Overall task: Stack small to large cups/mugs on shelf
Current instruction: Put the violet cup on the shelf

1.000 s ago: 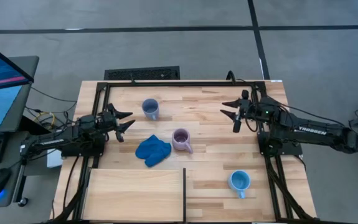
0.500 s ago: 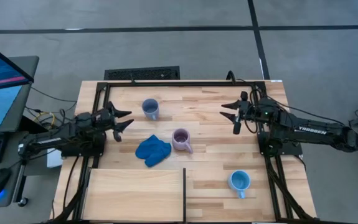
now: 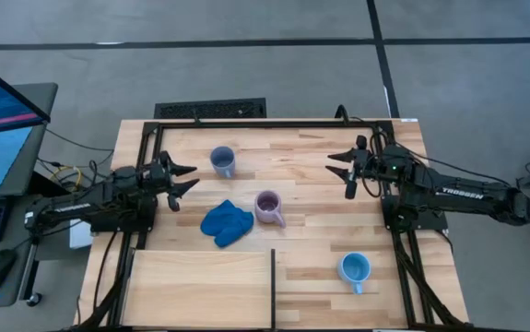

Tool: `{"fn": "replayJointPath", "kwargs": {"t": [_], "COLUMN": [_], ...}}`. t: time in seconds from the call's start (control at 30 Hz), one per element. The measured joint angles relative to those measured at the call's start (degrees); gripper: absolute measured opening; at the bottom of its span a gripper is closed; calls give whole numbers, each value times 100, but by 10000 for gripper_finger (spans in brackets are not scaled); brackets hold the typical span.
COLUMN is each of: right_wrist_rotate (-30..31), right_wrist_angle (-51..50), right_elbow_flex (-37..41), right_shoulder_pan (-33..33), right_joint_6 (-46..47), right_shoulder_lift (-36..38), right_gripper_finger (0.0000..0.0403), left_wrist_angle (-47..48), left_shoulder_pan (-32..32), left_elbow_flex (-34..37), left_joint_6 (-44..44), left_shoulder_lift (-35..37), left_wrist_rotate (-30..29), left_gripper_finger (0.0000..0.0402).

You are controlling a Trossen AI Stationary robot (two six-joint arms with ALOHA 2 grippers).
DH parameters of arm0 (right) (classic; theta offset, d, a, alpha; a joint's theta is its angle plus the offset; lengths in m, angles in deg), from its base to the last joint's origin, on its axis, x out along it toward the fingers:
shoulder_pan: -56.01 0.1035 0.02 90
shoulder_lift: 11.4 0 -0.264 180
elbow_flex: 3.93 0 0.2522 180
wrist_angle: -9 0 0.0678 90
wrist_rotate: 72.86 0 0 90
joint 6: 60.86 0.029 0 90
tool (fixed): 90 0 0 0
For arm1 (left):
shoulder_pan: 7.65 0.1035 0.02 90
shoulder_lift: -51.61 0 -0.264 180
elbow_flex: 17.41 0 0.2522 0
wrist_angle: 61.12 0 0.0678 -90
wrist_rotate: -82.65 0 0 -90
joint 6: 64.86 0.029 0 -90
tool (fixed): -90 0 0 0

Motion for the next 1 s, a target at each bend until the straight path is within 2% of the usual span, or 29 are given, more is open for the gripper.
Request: {"fn": "replayJointPath", "kwargs": {"t": [0.2,0.5,0.67,0.83,1.0], "right_wrist_rotate": [0,0,0,0,0], "right_wrist_angle": [-1,1,1,1,1], "right_elbow_flex": [0,0,0,0,0], "right_shoulder_pan": [0,0,0,0,0], "right_joint_6": [1,2,2,4,4], "right_shoulder_lift": [0,0,0,0,0], "right_gripper_finger": [180,180,179,178,180], "left_wrist_angle": [-47,-6,14,186,767], "left_shoulder_pan": [0,0,-22,-264,-624], "left_elbow_flex": [-315,-904,-1307,-2034,-2961], "left_joint_6": [278,319,310,358,473], "left_shoulder_lift": [-419,-1204,-2001,-3033,-4156], "left_wrist_rotate": [-304,-175,-4,62,-331], "left_gripper_finger": [180,180,180,180,180]}}
